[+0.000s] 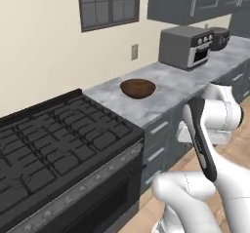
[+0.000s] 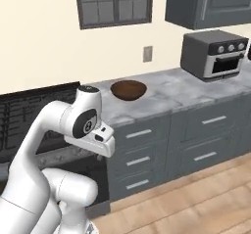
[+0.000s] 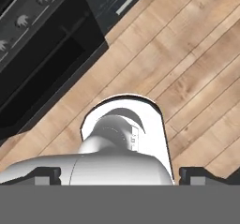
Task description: Pick the cup and bowl from the counter and place them on the counter next to the sink.
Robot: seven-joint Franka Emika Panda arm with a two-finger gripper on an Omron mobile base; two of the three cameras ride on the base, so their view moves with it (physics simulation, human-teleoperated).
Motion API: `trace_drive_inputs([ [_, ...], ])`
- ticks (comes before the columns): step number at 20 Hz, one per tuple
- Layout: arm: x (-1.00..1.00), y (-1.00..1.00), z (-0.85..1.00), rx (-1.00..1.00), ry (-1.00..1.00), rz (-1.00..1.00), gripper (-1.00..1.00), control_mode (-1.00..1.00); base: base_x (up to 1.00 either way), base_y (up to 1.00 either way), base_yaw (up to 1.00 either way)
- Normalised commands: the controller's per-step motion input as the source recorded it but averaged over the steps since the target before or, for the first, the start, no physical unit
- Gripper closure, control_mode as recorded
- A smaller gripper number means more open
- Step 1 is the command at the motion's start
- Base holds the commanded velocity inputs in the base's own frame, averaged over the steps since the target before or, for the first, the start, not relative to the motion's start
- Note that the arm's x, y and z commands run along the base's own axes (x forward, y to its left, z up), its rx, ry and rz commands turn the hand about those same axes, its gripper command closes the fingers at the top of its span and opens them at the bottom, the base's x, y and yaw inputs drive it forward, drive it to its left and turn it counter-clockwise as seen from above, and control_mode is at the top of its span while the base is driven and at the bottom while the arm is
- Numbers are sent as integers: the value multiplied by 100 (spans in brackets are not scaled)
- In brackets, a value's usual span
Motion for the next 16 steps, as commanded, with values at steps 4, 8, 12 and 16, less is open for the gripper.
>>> trace_drive_inputs([
  [4, 0, 0, 0, 0, 0, 0, -100, 100, 71, -53, 56],
  [8, 0, 0, 0, 0, 0, 0, -100, 100, 55, -63, 55],
  [12, 0, 0, 0, 0, 0, 0, -100, 100, 47, -78, 46],
  [16, 0, 0, 0, 0, 0, 0, -100, 100, 42, -92, 33],
])
